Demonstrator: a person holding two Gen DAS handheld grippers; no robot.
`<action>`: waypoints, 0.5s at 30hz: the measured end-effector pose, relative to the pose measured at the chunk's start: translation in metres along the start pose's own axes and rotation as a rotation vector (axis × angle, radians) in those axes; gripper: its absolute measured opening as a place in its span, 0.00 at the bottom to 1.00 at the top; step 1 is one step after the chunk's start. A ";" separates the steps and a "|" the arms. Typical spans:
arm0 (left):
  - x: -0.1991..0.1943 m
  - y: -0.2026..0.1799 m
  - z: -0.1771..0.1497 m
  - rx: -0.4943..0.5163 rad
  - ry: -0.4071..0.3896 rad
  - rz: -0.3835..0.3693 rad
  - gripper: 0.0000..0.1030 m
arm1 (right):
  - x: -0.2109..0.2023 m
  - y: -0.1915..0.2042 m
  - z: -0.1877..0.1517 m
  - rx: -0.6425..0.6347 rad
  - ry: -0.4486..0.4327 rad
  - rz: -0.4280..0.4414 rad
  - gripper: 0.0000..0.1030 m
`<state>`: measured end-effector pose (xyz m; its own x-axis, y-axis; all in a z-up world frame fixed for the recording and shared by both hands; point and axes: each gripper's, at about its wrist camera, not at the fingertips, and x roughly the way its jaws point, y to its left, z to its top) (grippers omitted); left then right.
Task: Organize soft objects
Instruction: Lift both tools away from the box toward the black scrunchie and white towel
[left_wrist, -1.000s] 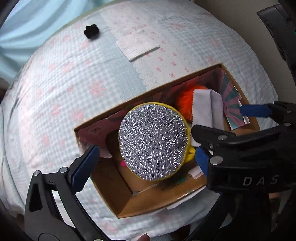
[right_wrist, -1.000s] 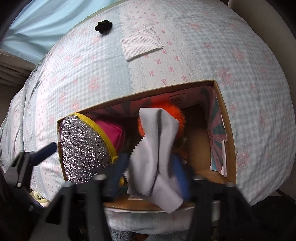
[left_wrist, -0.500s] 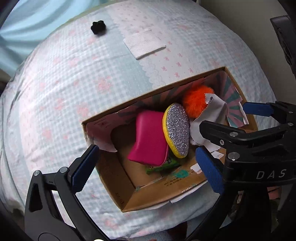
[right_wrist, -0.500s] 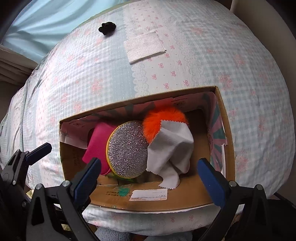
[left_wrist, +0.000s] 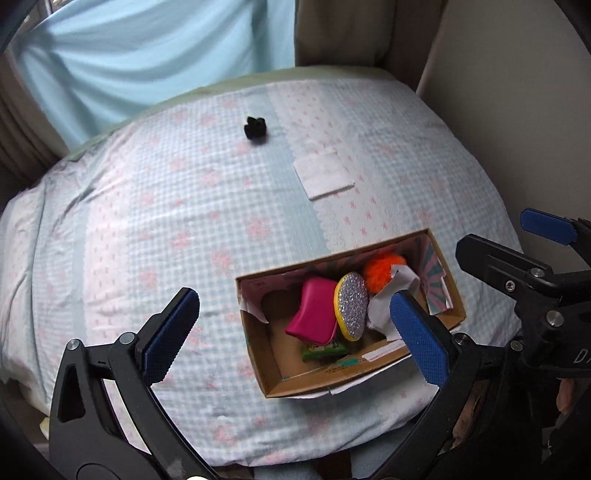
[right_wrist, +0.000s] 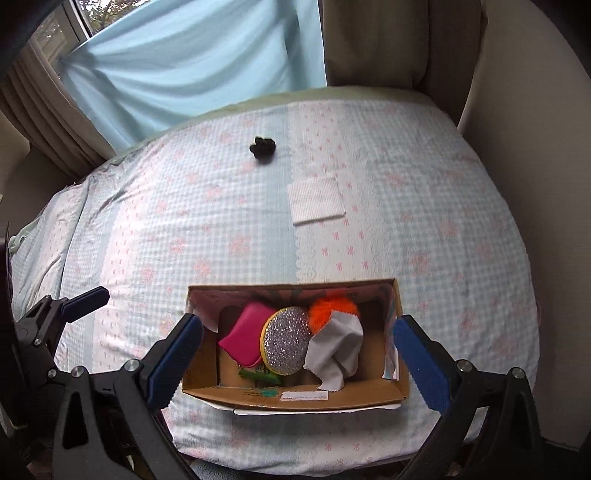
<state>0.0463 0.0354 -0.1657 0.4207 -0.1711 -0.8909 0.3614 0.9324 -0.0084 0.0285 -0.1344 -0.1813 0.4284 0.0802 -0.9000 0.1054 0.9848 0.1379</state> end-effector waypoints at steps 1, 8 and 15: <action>-0.009 0.002 0.003 -0.014 -0.022 0.006 1.00 | -0.010 0.002 0.004 -0.010 -0.022 -0.003 1.00; -0.052 0.008 0.028 -0.132 -0.148 0.072 1.00 | -0.067 0.003 0.033 -0.078 -0.167 -0.019 1.00; -0.053 0.003 0.054 -0.259 -0.217 0.147 1.00 | -0.070 -0.015 0.060 -0.160 -0.216 0.043 1.00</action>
<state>0.0703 0.0304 -0.0935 0.6292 -0.0670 -0.7743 0.0734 0.9969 -0.0266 0.0514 -0.1639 -0.0957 0.6131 0.1047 -0.7831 -0.0531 0.9944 0.0914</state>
